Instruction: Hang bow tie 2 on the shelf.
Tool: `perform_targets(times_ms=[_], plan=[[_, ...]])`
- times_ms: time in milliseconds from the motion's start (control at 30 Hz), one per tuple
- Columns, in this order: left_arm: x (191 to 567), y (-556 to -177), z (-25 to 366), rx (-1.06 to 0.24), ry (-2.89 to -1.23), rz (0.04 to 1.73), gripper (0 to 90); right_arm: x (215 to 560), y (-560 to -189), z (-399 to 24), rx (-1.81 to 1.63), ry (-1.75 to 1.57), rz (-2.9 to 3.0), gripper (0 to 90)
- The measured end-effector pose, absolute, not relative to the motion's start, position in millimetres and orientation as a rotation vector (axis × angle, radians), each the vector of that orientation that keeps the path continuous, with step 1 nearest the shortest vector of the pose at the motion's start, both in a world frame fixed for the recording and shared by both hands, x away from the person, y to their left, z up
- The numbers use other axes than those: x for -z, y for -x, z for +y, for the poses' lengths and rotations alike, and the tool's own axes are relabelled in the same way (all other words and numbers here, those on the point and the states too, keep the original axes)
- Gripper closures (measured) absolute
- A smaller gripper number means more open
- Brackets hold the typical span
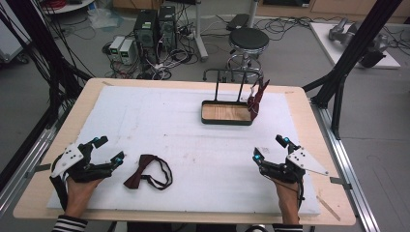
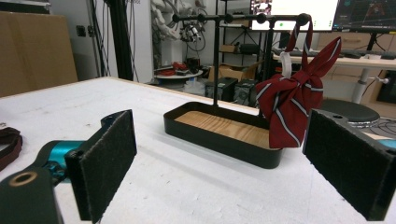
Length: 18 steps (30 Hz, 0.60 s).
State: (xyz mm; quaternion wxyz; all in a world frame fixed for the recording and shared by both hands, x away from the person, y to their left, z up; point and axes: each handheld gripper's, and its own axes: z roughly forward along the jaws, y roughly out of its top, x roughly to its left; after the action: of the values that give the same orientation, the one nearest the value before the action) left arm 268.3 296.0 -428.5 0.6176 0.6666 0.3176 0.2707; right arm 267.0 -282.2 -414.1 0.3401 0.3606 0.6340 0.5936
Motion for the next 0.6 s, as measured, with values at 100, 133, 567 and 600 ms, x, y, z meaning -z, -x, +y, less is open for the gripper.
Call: perform_targets(times_ms=[100,133,567,600], plan=[[416.4,-266.8,295.5,-0.572,-1.614,0.715,13.7,413.5,-266.8,-282.7,-1.55,-0.93,1.649,8.8],[412.5,-266.7,295.5,-0.557,-1.642,0.706,13.8,413.2,-266.6,-282.5,-1.551,-0.931,1.651,8.8],[387.8,-269.6,288.0,-0.266,-1.884,0.59,10.4,408.4,-264.5,-282.5,-1.559,-0.915,1.643,8.8],[387.6,-269.7,286.7,-0.249,-1.908,0.591,10.4,408.2,-264.9,-282.8,-1.561,-0.909,1.639,8.8]])
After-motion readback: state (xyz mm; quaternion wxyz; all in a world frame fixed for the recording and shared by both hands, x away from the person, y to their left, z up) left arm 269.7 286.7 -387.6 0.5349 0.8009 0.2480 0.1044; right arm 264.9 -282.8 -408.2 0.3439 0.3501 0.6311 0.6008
